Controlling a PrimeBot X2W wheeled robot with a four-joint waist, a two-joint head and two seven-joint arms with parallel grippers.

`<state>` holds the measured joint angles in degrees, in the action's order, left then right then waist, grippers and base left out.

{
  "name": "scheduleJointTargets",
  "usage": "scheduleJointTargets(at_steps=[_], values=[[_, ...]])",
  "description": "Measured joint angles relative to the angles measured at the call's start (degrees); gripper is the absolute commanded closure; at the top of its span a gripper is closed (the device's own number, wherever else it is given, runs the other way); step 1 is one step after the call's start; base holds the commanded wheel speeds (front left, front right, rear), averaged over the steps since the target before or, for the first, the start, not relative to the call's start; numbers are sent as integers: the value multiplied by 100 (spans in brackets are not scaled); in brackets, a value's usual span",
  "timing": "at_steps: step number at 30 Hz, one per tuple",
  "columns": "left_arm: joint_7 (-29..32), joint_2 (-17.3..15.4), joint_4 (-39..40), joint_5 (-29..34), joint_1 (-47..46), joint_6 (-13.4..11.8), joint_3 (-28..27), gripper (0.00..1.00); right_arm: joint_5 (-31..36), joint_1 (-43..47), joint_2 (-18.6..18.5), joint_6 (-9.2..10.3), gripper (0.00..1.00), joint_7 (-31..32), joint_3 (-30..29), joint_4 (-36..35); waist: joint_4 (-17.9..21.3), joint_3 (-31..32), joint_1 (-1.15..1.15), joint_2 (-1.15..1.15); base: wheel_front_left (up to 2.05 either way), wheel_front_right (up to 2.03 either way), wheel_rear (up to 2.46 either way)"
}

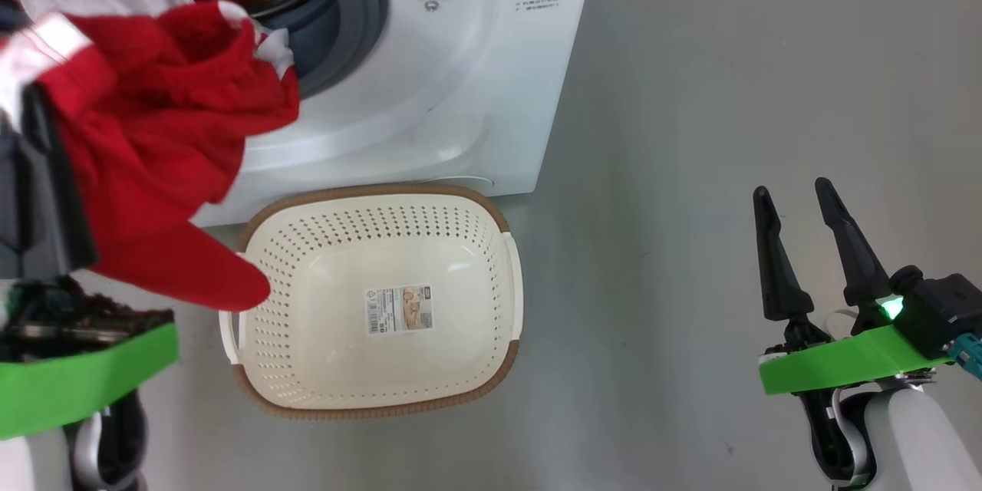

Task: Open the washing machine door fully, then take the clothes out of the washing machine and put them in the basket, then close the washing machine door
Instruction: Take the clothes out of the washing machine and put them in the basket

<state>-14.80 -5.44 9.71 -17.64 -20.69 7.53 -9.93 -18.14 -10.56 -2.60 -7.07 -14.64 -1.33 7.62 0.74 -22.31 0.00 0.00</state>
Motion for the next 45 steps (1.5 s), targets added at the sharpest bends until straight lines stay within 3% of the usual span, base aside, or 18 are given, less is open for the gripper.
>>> scheduleJointTargets(at_steps=[9, 21, 39, 45], values=[[1, 8, -776, -5, 148, 0, 243, 100, -2, -1, 0, 0, 0, 0, 5, -3, 42, -60, 0, 0, 0, 0, 0], [2, -2, -2581, -235, 230, 0, 765, 100, -44, -30, 0, 0, 0, 0, 49, -41, 88, -407, 0, 0, 0, 0, 0], [4, -331, -4624, -515, -1214, 0, 1458, 100, -54, -581, -12, 0, 0, 0, 118, -211, 159, -1404, 0, 0, 0, 0, 0], [4, -446, -5066, -586, -1669, 0, 1656, 78, -149, -728, -20, 0, 0, 0, 191, -236, 225, -1702, 0, 0, 0, 0, 0]])
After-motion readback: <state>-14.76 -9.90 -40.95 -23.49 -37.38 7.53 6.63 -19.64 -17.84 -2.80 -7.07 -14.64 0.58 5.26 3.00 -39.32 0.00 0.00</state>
